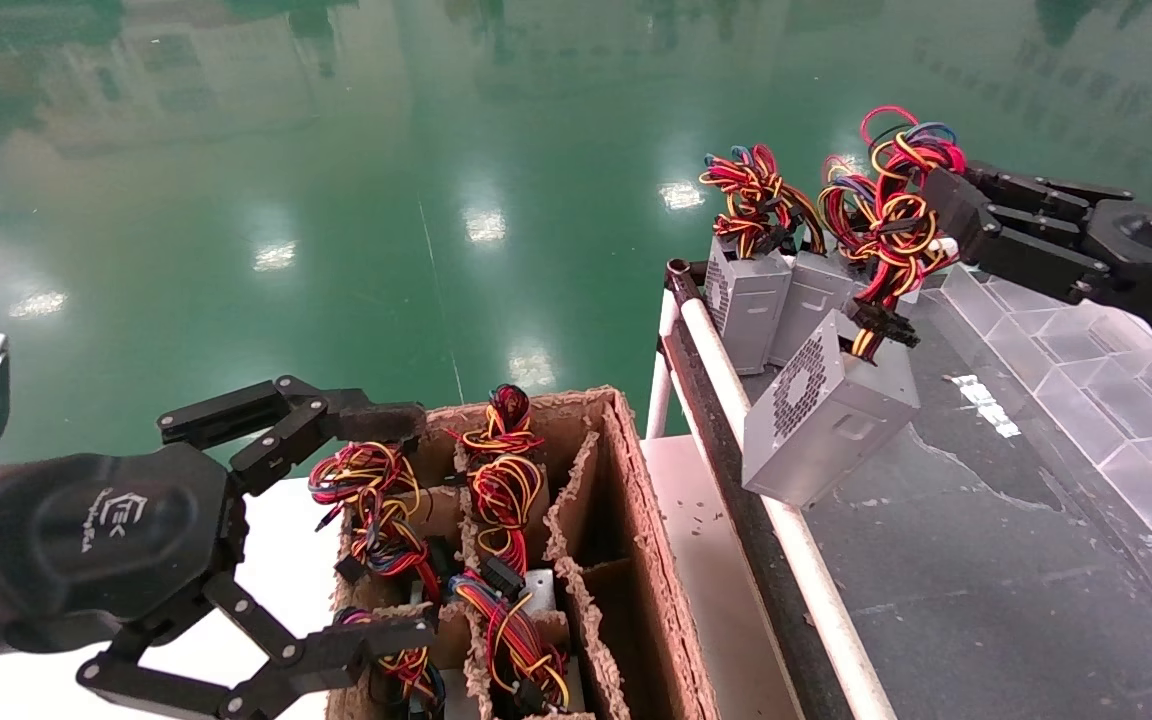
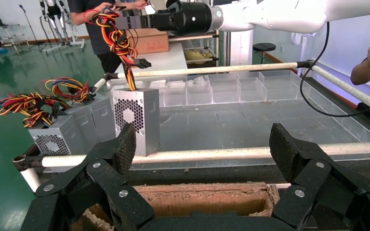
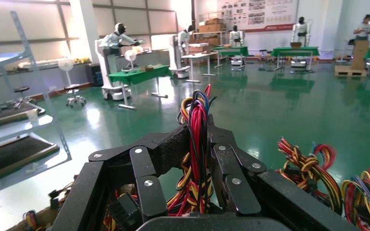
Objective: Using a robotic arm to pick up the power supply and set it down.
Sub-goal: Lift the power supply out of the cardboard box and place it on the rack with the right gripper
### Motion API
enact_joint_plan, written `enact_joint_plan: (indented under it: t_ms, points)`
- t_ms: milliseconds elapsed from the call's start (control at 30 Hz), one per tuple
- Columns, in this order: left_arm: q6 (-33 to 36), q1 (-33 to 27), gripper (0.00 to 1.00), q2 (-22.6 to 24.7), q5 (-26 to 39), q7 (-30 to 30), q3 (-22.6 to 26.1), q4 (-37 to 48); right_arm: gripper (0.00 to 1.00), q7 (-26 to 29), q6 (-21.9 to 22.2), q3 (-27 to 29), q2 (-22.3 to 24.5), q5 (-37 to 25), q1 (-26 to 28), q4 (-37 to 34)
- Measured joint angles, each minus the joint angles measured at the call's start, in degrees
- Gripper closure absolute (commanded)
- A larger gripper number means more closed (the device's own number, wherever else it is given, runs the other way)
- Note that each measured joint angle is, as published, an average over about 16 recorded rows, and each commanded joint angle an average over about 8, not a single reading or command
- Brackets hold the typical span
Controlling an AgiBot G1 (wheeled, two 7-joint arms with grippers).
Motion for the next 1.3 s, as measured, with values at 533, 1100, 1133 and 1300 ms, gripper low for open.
enact_joint_plan:
  t_ms: [533, 1100, 1133, 1300]
  points:
    - [0.00, -0.01, 0.00, 0.00, -0.01, 0.01, 0.01, 0.01, 1.00, -4.73, 6.13, -2.02, -2.94, -4.32, 6.71, -5.70]
    - [0.00, -0.01, 0.00, -0.01, -0.02, 0.02, 0.03, 0.01, 1.00, -9.06, 10.68, -4.57, -6.59, -8.72, 10.84, -14.86]
    - [0.00, -0.01, 0.00, -0.01, -0.02, 0.02, 0.03, 0.01, 1.00, -9.24, 10.72, -4.70, -6.81, -8.90, 10.87, -15.10]
    - [0.00, -0.01, 0.00, -0.01, -0.02, 0.02, 0.03, 0.01, 1.00, -10.05, 11.05, -5.26, -8.23, -9.72, 11.09, -15.94]
